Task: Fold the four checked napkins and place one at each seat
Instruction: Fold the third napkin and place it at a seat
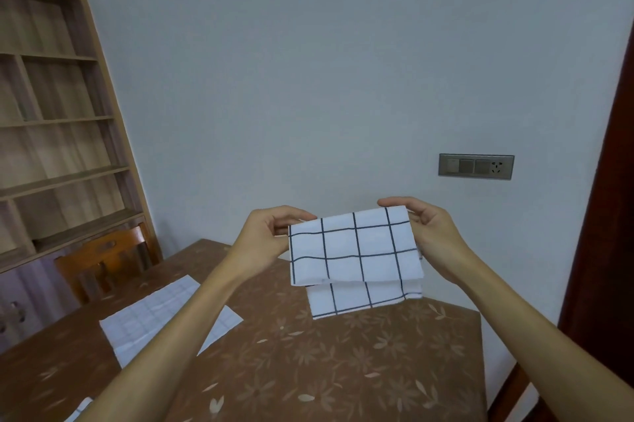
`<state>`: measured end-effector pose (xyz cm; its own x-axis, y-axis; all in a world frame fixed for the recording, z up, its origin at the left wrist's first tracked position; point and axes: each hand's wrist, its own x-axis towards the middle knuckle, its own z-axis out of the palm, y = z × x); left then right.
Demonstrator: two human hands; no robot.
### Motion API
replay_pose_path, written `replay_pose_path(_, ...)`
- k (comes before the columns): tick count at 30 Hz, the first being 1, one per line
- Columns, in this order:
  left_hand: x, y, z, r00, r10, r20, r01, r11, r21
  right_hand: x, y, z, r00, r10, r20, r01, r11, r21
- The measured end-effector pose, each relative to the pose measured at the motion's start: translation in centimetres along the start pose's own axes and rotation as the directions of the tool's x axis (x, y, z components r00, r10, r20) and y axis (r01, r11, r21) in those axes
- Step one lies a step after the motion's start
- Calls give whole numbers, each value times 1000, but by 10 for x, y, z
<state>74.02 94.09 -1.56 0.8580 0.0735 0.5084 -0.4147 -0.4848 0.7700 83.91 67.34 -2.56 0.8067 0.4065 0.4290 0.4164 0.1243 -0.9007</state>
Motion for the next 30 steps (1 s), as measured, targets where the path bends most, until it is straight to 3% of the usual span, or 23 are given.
replay_pose_path(4, -1, 1, 2, 998, 1, -57, -1, 1000, -3, -1, 4, 1, 991, 50, 125, -36, 994, -108)
replay_pose_path(8, -2, 1, 3, 994, 11, -111, -12, 1000, -5, -1, 5, 4, 996, 35, 87, -27, 995, -99)
replay_pose_path(12, -5, 0, 4, 996, 31, -87, -33, 999, -18, 2, 3, 2, 1000, -15, 11, 16, 998, -55)
replay_pose_path(20, -7, 1, 2, 996, 51, -70, -56, 996, -68, 1, 9, 2, 998, 51, 44, -53, 998, 33)
replay_pose_path(25, -10, -9, 3, 995, -75, -67, 67, 991, -112, -3, 19, -1, 984, 143, 110, -160, 972, 171)
replay_pose_path(28, -10, -17, 13, 993, -111, -38, 109, 993, -39, -10, 23, 1, 990, 125, 64, -127, 992, 19)
replay_pose_path(30, -8, -24, 21, 989, -138, 61, 139, 990, -27, -13, 24, 1, 992, 92, 86, -86, 994, -73)
